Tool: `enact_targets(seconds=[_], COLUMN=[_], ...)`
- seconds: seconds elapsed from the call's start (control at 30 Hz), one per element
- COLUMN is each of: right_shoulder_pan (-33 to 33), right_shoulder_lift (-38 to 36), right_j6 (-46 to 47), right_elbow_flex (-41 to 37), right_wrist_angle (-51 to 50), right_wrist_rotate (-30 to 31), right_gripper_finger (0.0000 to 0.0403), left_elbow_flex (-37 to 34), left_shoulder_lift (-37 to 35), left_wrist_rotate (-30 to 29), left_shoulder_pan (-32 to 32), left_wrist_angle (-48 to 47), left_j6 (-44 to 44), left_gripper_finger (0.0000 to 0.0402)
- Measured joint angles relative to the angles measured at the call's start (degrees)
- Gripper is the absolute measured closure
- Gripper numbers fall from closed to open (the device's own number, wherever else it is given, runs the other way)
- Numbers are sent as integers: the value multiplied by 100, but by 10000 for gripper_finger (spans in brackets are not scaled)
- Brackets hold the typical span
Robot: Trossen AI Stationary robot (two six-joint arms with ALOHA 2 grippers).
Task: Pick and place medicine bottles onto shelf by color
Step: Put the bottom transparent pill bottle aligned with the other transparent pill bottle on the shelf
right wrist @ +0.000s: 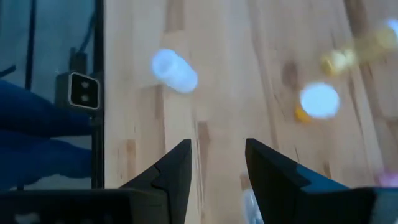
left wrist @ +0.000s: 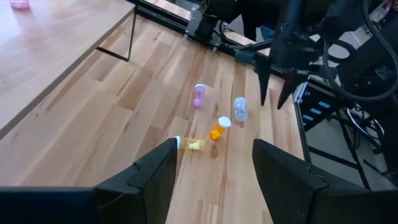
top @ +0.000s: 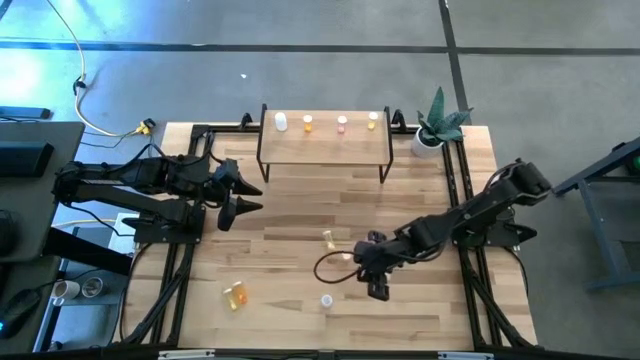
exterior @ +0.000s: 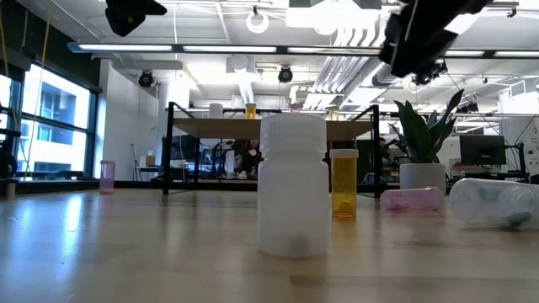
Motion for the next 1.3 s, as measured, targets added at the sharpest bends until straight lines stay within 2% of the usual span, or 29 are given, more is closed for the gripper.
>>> enact_targets(seconds=[0.23,0.63,0.87,1.07,1.3], right_shoulder_pan=[4,4,179,328,633], right_shoulder_lift=[311,898,1115,1358,1662], right_j6=[-557,-311,-436,243,-55], right_elbow_flex=[0,0,0,0,2], right_wrist_angle=[846,1923,2042,2035,2249], right_wrist_rotate=[-128,-223,370,393,1024], right_gripper_finger=[263,257,258,223,177], left_elbow_flex=[0,0,0,0,0], left_shoulder_lift=[17,15,15,15,15], left_wrist_rotate=[0,0,0,2,114], left_shoulder_pan=[0,0,0,0,0], left_wrist_angle=[-8,-26,-47,-61,-58], left_j6=[14,181,211,211,209], left_gripper_finger=[194,138,139,138,138])
